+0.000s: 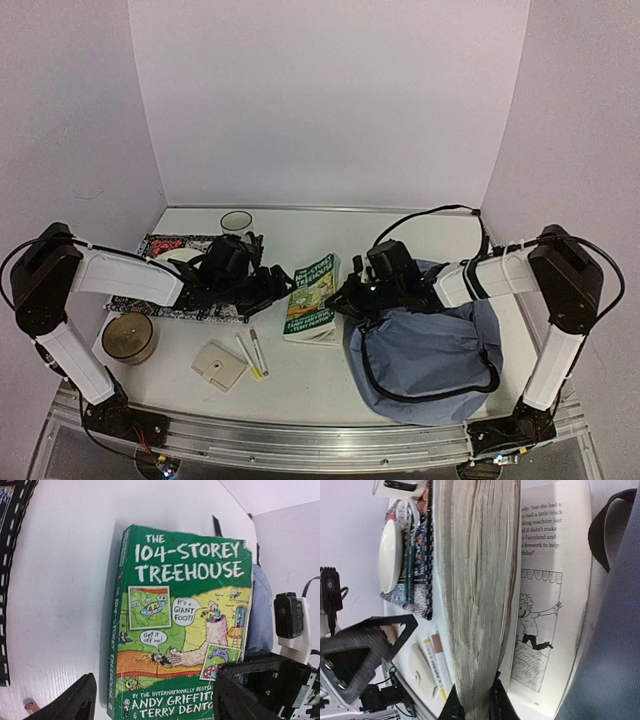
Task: Pack the student bag
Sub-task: Pick up the book from the center of the board, then pass from the right arm to the left
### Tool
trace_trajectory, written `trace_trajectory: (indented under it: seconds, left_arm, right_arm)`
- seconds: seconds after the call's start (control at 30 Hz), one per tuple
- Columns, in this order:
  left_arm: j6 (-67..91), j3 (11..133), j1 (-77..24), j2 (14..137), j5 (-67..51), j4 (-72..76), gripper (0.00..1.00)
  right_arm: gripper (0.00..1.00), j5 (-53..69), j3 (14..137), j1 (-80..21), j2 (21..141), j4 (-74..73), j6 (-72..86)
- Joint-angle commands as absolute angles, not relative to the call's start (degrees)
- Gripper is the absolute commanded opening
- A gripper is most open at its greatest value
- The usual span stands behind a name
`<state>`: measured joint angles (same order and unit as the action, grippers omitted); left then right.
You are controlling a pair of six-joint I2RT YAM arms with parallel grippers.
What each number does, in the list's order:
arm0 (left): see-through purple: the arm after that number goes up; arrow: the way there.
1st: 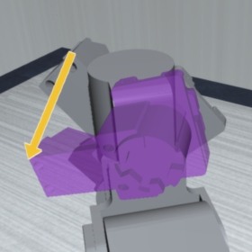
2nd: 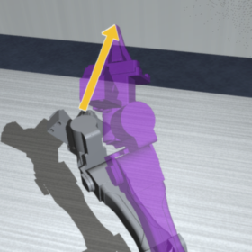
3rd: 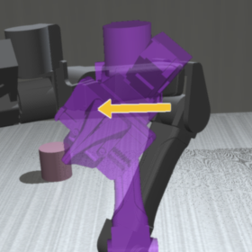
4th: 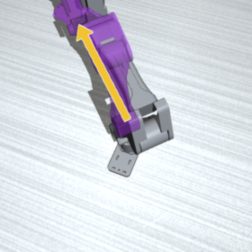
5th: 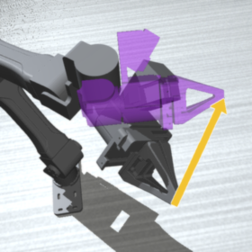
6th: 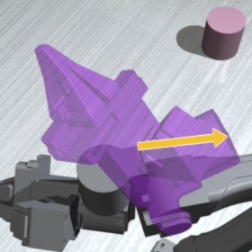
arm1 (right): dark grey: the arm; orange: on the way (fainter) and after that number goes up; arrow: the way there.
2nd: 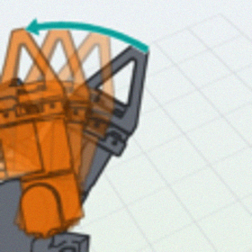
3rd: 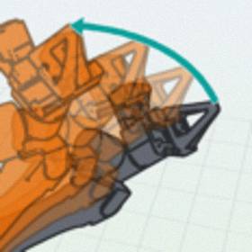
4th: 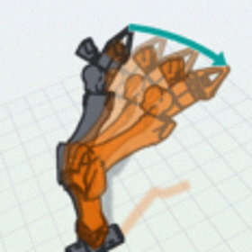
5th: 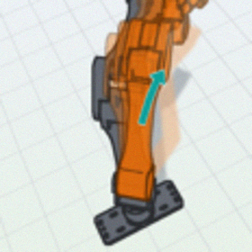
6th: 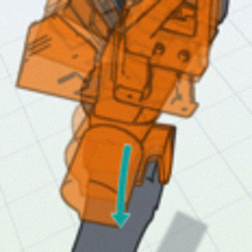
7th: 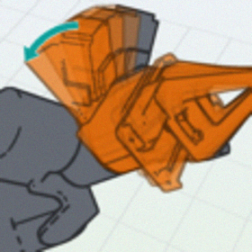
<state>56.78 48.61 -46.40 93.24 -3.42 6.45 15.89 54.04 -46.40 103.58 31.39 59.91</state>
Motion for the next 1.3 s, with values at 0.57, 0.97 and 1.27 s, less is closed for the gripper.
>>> trace_trajectory:
  seconds: [0.57, 0.97, 1.27]
  left_arm:
    - [68.0, 40.0, -42.8, 92.2, -20.8, 37.0, 0.79]
    - [68.4, 39.1, -42.8, 87.0, -23.8, 42.7, 0.4]
    - [66.0, 39.4, -42.2, 84.5, -25.0, 42.8, 0.0]
  right_arm:
    - [0.0, 24.9, 48.4, -44.3, 90.8, 54.5, 64.2]
    - [0.01, 24.0, 46.5, -44.2, 90.8, 55.2, 63.5]
    - [0.39, 23.0, 45.7, -42.3, 89.9, 48.2, 56.5]
